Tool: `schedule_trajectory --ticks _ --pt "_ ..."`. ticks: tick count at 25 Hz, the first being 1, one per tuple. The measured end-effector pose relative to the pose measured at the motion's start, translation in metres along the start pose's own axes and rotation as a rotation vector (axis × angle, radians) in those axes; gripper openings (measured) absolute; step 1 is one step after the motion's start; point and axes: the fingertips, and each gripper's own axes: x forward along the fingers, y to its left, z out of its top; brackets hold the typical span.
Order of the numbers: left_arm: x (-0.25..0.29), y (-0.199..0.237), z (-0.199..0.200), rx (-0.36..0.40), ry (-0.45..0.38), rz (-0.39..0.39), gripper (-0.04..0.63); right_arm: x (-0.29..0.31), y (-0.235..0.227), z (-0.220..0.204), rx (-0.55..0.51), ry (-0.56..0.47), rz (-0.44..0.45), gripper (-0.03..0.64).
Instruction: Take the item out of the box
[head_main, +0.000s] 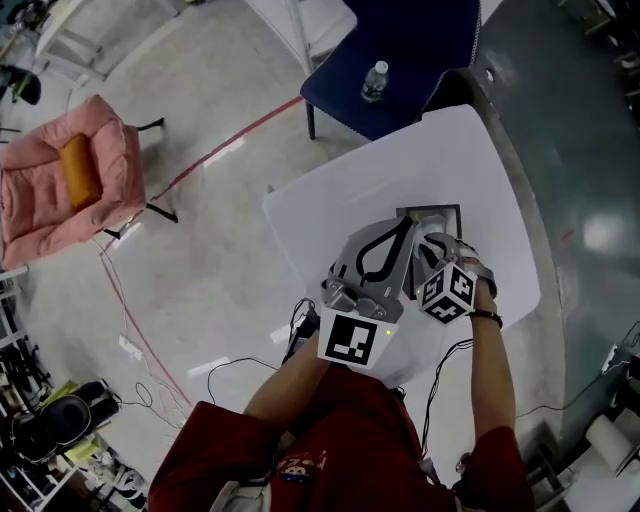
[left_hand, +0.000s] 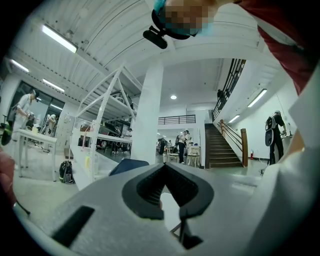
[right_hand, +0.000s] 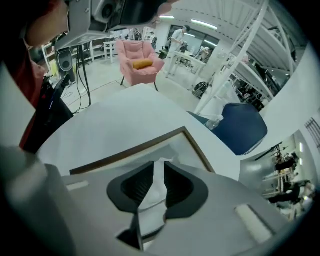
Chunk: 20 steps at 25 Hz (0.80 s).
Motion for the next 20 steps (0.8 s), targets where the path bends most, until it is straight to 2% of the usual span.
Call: schedule_trajectory --ticks 12,20 --pt "-0.005 0.022 -0.011 -0.025 0.002 0.023 0.002 0.029 0.006 -0.009 -0.273 0.155 0.041 0.083" --pt "-0.009 0.038 -0.018 -0.034 0.007 0.041 0.001 0.049 0.012 -0.015 -0.376 0.253 0.093 0.107"
